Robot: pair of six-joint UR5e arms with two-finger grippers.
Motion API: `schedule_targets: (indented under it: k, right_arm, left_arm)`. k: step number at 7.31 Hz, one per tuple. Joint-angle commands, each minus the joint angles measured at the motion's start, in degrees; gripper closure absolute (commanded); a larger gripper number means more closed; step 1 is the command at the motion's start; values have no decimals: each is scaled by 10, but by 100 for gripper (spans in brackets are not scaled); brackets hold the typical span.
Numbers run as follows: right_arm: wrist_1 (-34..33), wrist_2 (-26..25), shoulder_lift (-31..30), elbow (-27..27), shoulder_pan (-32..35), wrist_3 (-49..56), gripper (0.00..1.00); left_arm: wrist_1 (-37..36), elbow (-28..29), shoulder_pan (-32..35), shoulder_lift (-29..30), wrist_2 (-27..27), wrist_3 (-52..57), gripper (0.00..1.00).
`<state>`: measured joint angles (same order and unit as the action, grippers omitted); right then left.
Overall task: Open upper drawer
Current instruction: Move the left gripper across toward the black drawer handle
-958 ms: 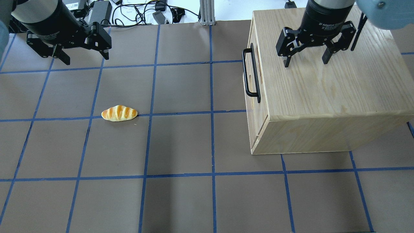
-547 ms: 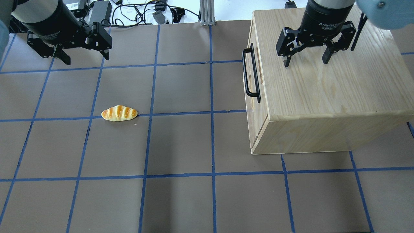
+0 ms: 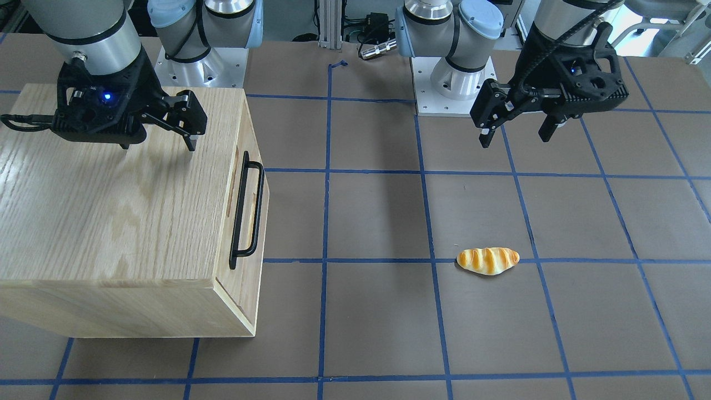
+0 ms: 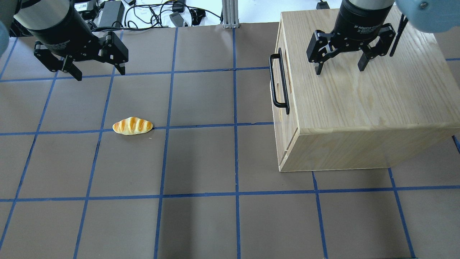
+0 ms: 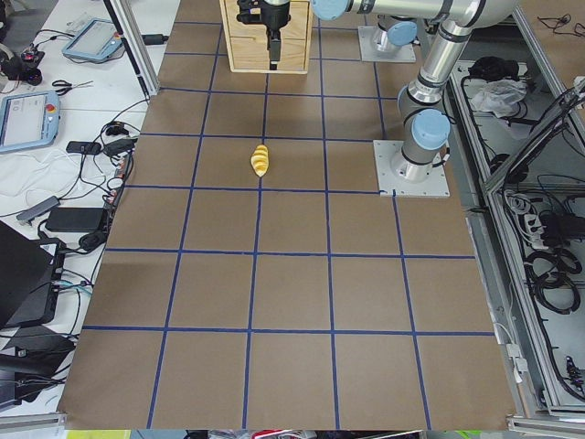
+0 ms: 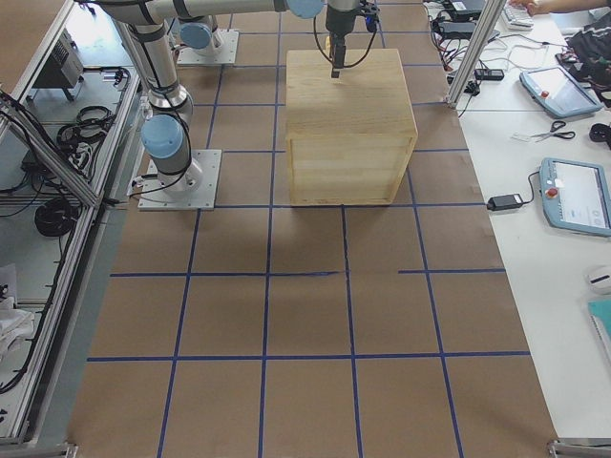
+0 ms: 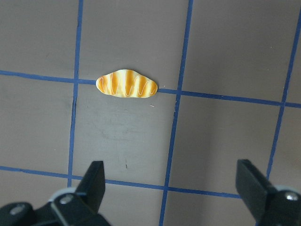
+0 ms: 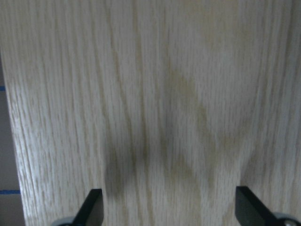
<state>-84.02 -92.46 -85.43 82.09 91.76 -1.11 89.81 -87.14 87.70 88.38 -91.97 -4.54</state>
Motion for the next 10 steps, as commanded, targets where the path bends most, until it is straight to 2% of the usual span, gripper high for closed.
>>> schedule_targets:
  k: [1,5,8,9,10]
  right_arm:
    - [0,0,0,0,-1,0,0]
    - [0,0,0,0,0,0,0]
    - [0,0,0,1,0,0,0]
    - [0,0,0,0,0,0,0]
    - [0,0,0,1,0,0,0]
  left_arm:
    - [17,1,3,0,0,5,0]
    - [18,1,12,6,6,20,0]
    - [5,26,51,52,42,-2,0]
    - [-46,26,73,75,64,-54,0]
    - [-74,27,98,96,64,-85,0]
